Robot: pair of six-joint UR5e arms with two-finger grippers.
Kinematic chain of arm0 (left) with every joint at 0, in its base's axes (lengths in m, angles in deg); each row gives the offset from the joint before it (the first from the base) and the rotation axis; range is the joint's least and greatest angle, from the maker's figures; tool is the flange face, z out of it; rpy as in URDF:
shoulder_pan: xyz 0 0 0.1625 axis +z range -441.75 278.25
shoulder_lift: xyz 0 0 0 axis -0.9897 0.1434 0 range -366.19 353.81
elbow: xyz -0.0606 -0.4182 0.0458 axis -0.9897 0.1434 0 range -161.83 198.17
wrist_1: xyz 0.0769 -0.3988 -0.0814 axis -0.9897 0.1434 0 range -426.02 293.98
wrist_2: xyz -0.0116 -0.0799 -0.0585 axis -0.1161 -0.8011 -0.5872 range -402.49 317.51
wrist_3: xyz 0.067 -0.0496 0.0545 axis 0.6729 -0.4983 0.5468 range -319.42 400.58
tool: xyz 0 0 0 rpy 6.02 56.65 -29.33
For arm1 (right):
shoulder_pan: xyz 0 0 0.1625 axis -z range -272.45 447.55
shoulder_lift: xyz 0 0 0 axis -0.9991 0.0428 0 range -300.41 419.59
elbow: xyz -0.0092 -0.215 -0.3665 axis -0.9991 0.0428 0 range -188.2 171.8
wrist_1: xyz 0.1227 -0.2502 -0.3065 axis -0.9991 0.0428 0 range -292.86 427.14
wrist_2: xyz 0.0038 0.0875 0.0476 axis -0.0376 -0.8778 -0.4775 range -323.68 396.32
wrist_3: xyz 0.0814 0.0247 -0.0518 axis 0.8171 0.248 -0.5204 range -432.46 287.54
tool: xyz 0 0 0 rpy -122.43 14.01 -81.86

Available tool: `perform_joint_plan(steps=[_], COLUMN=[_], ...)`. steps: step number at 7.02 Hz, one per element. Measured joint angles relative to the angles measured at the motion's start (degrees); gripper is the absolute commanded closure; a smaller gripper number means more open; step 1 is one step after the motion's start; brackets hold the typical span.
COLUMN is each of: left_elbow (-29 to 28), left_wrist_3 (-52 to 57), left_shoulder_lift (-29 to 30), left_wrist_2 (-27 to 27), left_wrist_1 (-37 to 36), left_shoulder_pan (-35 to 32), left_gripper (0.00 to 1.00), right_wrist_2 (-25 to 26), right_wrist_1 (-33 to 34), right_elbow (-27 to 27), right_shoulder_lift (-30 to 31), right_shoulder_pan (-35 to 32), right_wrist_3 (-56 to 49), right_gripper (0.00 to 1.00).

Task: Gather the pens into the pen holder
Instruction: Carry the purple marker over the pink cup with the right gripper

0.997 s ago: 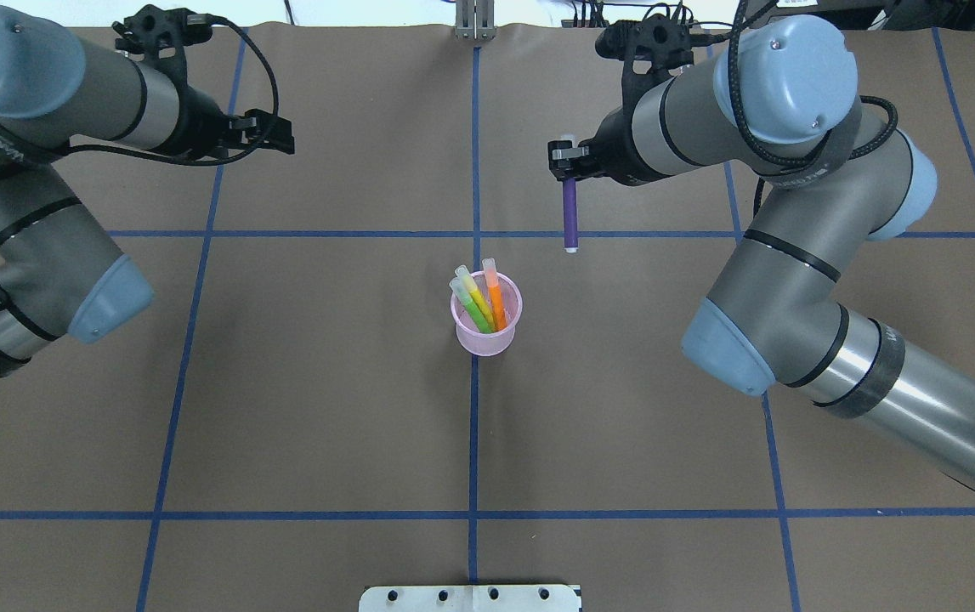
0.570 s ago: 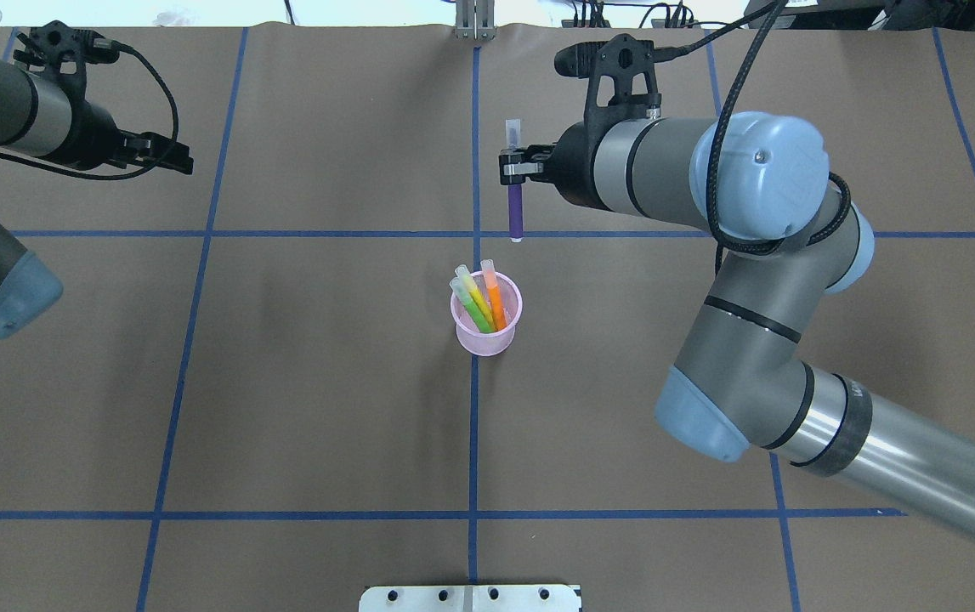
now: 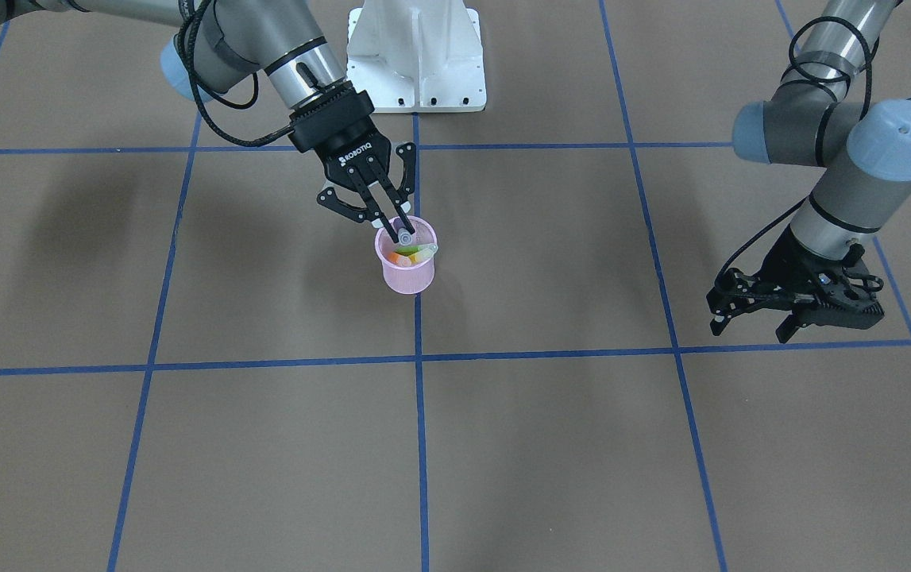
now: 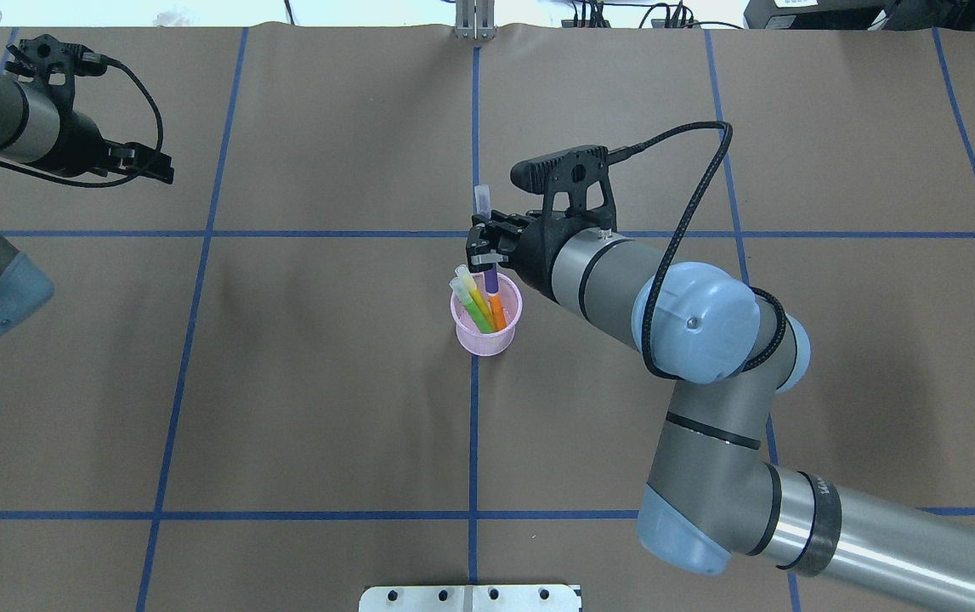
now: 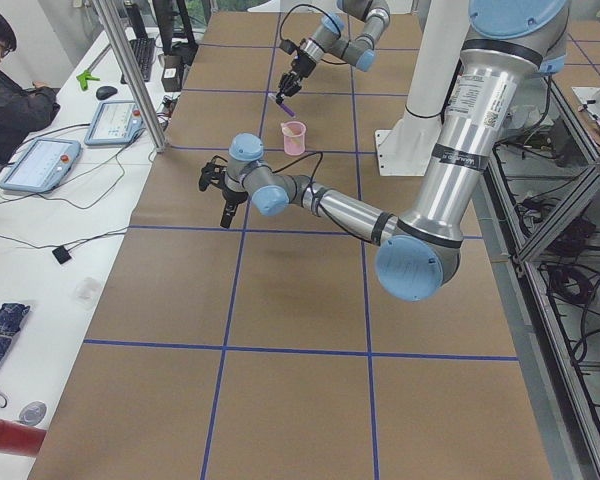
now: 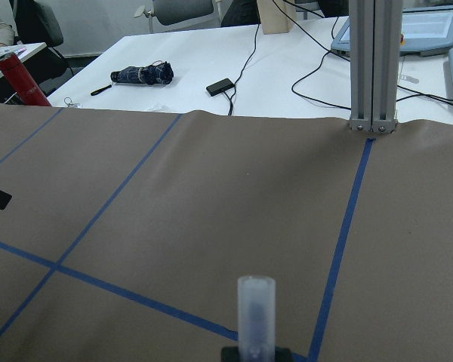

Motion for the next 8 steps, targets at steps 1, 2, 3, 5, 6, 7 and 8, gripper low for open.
perform_joint_plan(steps=[1, 2, 3, 5, 6, 7, 8], left_elbow=[-0.7, -1.2, -1.6, -2.2, -2.5, -2.7, -2.9], left_wrist_3=[0.0, 0.0, 0.0, 0.1, 0.2, 0.3, 0.3], left_shoulder_lift=[0.0, 0.0, 0.0, -0.1, 0.0, 0.0, 0.1], left_wrist_2=[0.0, 0.1, 0.1, 0.2, 0.2, 0.2, 0.2], left_wrist_1=[0.2, 0.4, 0.5, 0.6, 0.6, 0.6, 0.6], left_shoulder_pan=[0.0, 0.1, 0.1, 0.2, 0.2, 0.2, 0.2], left_gripper=[0.00, 0.00, 0.00, 0.00, 0.00, 0.00, 0.00], right_wrist_2=[1.6, 2.6, 3.3, 4.1, 5.0, 5.8, 6.6], right_wrist_1=[-0.9, -1.2, -1.4, -1.5, -1.5, -1.5, -1.6], right_elbow=[0.4, 0.9, 1.8, 3.0, 3.6, 3.9, 4.1], right_shoulder_lift=[0.5, 0.6, 0.7, 0.8, 0.6, 0.4, 0.2], right_shoulder_pan=[1.2, 1.8, 2.0, 2.5, 3.0, 3.4, 3.7], right_wrist_3=[-0.3, -0.8, -1.2, -1.7, -1.7, -1.7, -1.6], right_gripper=[1.00, 1.00, 1.00, 0.98, 0.33, 0.01, 0.01])
